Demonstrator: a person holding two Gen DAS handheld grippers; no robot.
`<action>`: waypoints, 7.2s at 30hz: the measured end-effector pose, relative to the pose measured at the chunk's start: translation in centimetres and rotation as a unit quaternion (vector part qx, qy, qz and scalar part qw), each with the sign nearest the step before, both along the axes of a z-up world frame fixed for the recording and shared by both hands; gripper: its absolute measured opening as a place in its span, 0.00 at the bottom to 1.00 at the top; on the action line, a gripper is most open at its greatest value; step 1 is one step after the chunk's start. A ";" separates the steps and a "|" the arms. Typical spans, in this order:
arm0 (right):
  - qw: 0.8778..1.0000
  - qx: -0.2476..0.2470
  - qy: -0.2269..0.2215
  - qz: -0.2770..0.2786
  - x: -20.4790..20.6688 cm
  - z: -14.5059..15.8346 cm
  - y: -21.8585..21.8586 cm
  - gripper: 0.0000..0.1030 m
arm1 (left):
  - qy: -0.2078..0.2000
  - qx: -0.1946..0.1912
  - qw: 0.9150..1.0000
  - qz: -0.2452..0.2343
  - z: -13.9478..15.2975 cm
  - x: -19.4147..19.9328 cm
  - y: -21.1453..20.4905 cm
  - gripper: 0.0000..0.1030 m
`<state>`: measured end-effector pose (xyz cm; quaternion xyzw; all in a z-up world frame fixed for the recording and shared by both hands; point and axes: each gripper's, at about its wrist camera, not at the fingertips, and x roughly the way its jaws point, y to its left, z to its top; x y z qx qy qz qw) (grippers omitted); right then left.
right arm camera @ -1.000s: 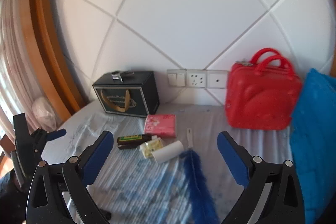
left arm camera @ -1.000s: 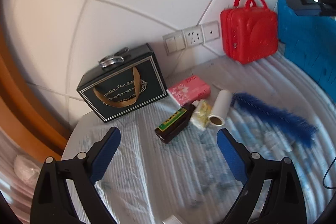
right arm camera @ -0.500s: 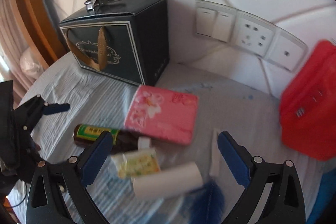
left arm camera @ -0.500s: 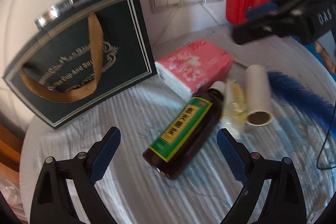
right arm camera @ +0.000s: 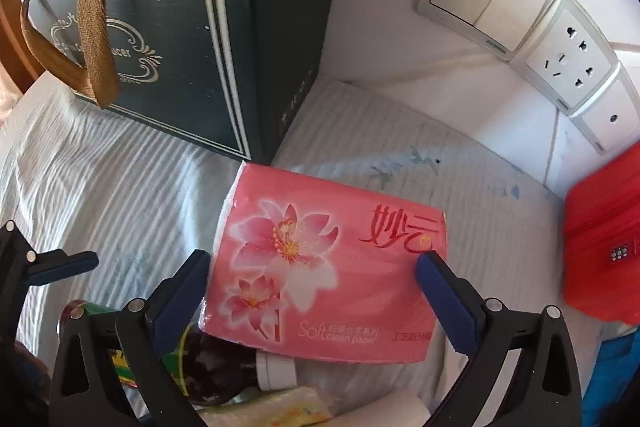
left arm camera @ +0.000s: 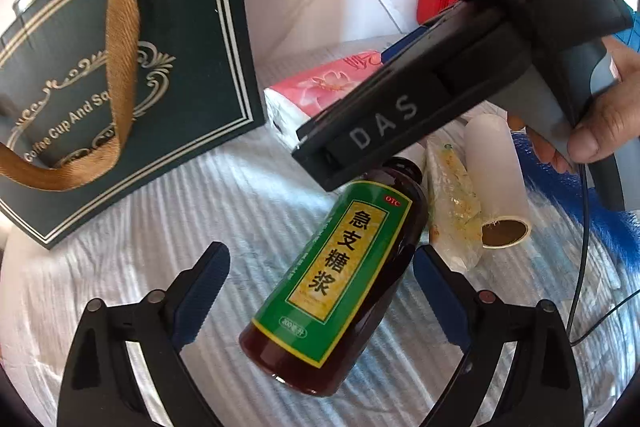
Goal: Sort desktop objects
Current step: 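Grasp the brown syrup bottle with the left gripper while the right grasps the pink tissue pack, then carry the syrup bottle and tissue pack over the blue crate and release them, then move both tools back over the paper roll and blue brush, then grasp the white paper roll with the left gripper while the right grasps the blue brush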
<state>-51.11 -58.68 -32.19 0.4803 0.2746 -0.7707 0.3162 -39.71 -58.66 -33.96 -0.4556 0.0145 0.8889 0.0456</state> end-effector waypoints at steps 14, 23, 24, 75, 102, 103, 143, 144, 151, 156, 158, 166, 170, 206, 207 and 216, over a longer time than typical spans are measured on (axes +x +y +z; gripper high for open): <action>0.999 0.031 0.007 -0.044 -1.5 -0.4 2.5 1.00 | -0.019 0.011 1.000 0.002 -0.3 0.9 1.1 0.91; 0.987 -0.051 -0.068 -0.137 -0.9 2.0 15.0 1.00 | -0.007 0.024 0.999 -0.028 0.7 2.7 2.8 0.91; 0.983 -0.076 -0.075 -0.147 -1.0 2.8 15.6 1.00 | -0.006 0.025 0.999 -0.031 0.8 2.8 3.0 0.91; 0.995 -0.064 0.035 -0.071 3.2 2.7 15.6 0.78 | -0.027 0.029 0.999 -0.025 -0.7 2.4 4.0 0.49; 0.922 -0.264 0.239 -0.154 25.6 29.8 46.5 0.78 | 0.213 -0.053 0.973 -0.078 26.3 14.8 29.5 0.49; 0.915 -0.274 0.246 -0.162 26.4 30.7 48.2 0.78 | 0.221 -0.050 0.971 -0.080 27.3 15.0 31.4 0.49; 0.866 -0.359 0.252 -0.242 13.1 40.1 87.7 1.00 | 0.282 -0.051 0.958 -0.005 39.2 2.1 68.5 0.88; 0.866 -0.361 0.253 -0.237 13.6 40.0 87.9 1.00 | 0.282 -0.052 0.958 -0.003 38.8 2.6 68.4 0.88; 0.869 -0.369 0.253 -0.209 18.2 38.6 87.6 1.00 | 0.283 -0.074 0.956 0.016 36.9 5.9 68.1 0.88; 0.876 -0.373 0.243 -0.187 20.3 37.4 86.6 1.00 | 0.287 -0.073 0.954 0.040 36.6 8.3 66.4 0.88; 0.878 -0.372 0.243 -0.178 21.1 37.1 85.7 1.00 | 0.289 -0.073 0.953 0.051 36.4 9.3 65.4 0.88; 0.886 -0.374 0.232 -0.143 23.9 36.7 80.6 1.00 | 0.285 -0.066 0.952 0.088 34.6 13.3 59.6 0.88; 0.887 -0.383 0.227 -0.125 25.3 36.5 76.7 1.00 | 0.281 -0.060 0.952 0.110 32.9 16.2 54.4 0.88; 0.994 -0.092 -0.044 -0.034 13.5 0.9 34.0 0.67 | 0.081 -0.090 0.993 -0.008 10.4 13.7 20.4 0.88; 0.995 -0.080 -0.044 -0.026 13.2 0.2 33.5 0.64 | 0.073 -0.093 0.993 -0.028 9.6 12.7 20.4 0.88; 0.996 -0.067 -0.055 0.008 11.5 -2.8 32.4 0.49 | -0.022 -0.066 0.977 -0.201 2.0 3.8 20.0 0.69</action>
